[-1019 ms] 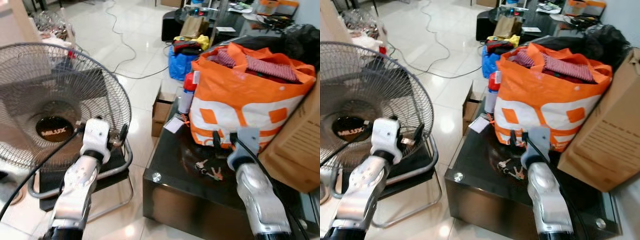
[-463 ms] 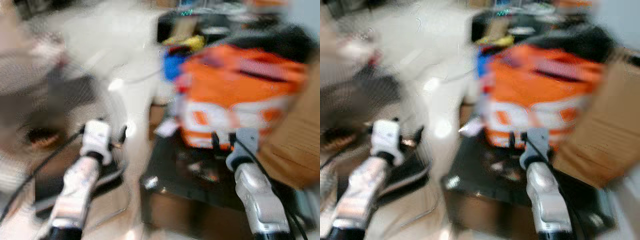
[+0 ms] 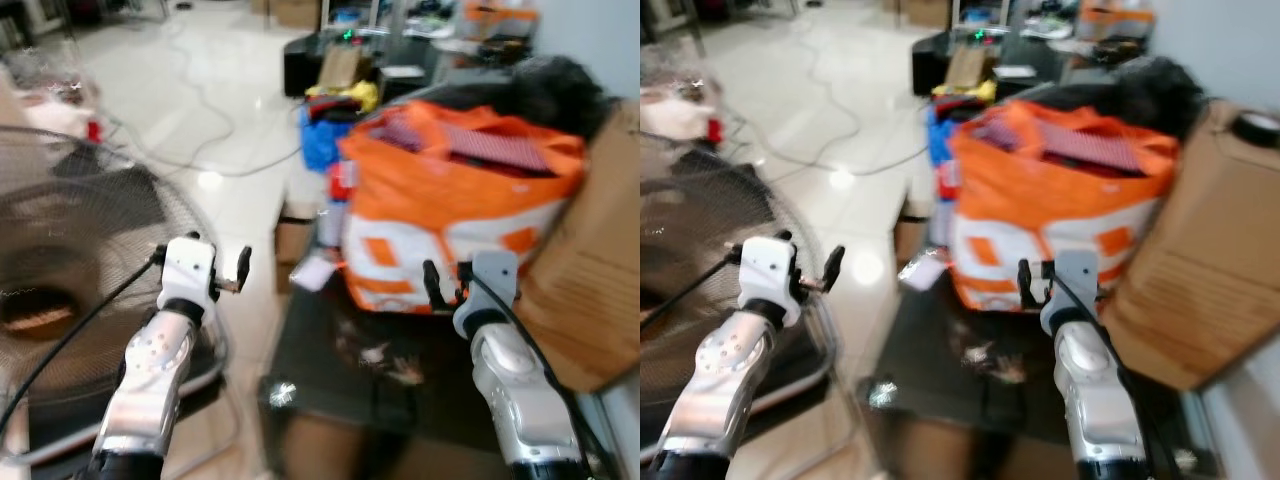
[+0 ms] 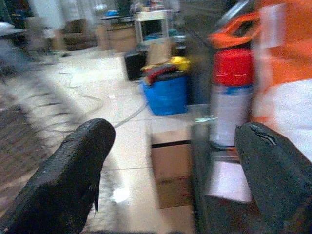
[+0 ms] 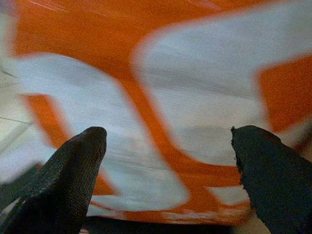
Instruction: Hang keys on a hook
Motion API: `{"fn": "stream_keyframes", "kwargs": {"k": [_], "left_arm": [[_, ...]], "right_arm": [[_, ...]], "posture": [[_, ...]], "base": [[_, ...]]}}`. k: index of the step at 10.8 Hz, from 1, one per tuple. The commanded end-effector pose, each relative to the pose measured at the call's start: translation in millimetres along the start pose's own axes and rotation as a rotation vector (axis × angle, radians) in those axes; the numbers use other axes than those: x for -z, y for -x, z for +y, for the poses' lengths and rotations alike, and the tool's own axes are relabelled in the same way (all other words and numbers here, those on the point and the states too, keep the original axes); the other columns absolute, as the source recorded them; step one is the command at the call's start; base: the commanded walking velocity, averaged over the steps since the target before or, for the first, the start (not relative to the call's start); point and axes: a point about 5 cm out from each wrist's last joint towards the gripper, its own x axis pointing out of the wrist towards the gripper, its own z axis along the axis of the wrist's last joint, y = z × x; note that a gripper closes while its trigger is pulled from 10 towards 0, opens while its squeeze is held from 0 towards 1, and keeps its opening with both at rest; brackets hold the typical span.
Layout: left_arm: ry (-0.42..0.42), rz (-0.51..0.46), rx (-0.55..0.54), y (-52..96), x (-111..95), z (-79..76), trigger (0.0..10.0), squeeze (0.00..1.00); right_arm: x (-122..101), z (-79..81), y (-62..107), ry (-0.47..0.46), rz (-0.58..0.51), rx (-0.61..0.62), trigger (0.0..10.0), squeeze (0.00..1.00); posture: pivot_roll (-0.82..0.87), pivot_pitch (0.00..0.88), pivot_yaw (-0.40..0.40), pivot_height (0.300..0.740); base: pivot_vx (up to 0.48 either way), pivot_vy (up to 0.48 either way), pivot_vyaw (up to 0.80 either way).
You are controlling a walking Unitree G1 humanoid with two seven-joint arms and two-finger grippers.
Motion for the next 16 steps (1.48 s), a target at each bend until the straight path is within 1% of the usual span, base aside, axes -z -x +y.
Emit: {"fn": "stream_keyframes", "kwargs": {"k": [1, 4, 5, 6, 7, 8, 9, 11, 12, 13, 14, 15, 16], "left_arm": [[-0.026, -0.008, -0.022, 0.5, -3, 6.1, 10.0, 0.00], [-0.035, 0.017, -0.028, 4.0, 2, 6.3, 10.0, 0.00], [-0.046, 0.039, 0.001, 5.3, 5, 5.6, 10.0, 0.00], [-0.055, 0.048, 0.026, 6.1, 7, 5.4, 10.0, 0.00], [-0.067, 0.068, 0.080, 7.3, 10, 4.3, 10.0, 0.00], [-0.088, 0.092, 0.156, 8.8, 13, 1.7, 10.0, 0.00], [-0.110, 0.125, 0.247, 11.4, 17, -1.8, 10.0, 0.00], [-0.123, 0.191, 0.388, 18.6, 25, -6.8, 10.0, 0.00], [-0.125, 0.252, 0.496, 25.6, 33, -9.6, 10.0, 0.00], [-0.121, 0.303, 0.604, 31.5, 37, -11.9, 10.0, 0.00], [-0.126, 0.327, 0.660, 34.2, 38, -12.6, 10.0, 0.00], [-0.134, 0.349, 0.733, 37.0, 37, -13.2, 10.0, 0.00], [-0.131, 0.353, 0.762, 37.0, 36, -15.4, 10.0, 0.00]], "right_arm": [[-3, 3.4, -1.9, 0.001, -0.007, -0.019, 10.0, 0.00], [-2, 8.0, -6.2, 0.035, 0.017, -0.076, 10.0, 0.00], [4, 10.3, -7.8, 0.049, 0.057, -0.100, 10.0, 0.00], [15, 12.5, -8.4, 0.057, 0.128, -0.135, 10.0, 0.00], [34, 15.4, -9.0, 0.077, 0.238, -0.174, 10.0, 1.00], [51, 20.1, -10.4, 0.098, 0.329, -0.208, 10.0, 1.00], [64, 25.9, -14.5, 0.100, 0.384, -0.225, 10.0, 1.00], [77, 34.5, -21.6, 0.086, 0.449, -0.237, 10.0, 1.00], [84, 38.6, -23.9, 0.086, 0.487, -0.243, 10.0, 1.00], [92, 39.5, -23.8, 0.107, 0.531, -0.262, 10.0, 1.00], [95, 38.2, -23.3, 0.111, 0.554, -0.279, 10.0, 1.00], [98, 33.4, -22.4, 0.096, 0.571, -0.327, 10.0, 1.00], [98, 27.4, -21.2, 0.102, 0.575, -0.340, 10.0, 1.00]], "posture": [[0.01, 0.000, -0.046, 0.740], [0.02, 0.000, -0.060, 0.740], [0.02, 0.000, -0.061, 0.740], [0.02, 0.000, -0.059, 0.740], [0.02, 0.000, -0.059, 0.740], [0.01, 0.000, -0.044, 0.740], [0.01, 0.000, -0.044, 0.740], [0.01, 0.000, -0.032, 0.740], [0.01, 0.000, -0.027, 0.740], [0.01, 0.000, -0.027, 0.740], [0.00, 0.000, -0.023, 0.740], [-0.02, 0.000, -0.017, 0.740], [-0.03, 0.000, -0.011, 0.740]], "base": [[0.000, 0.000, 0.00], [0.000, 0.000, 0.00], [0.000, 0.000, 0.00], [0.000, 0.000, 0.00], [0.000, 0.000, 0.00], [0.000, 0.000, 0.00], [0.000, 0.000, 0.00], [0.000, 0.000, 0.00], [0.000, 0.000, 0.00], [0.000, 0.000, 0.00], [0.000, 0.000, 0.00], [0.000, 0.000, 0.00], [0.000, 0.000, 0.00]]}}
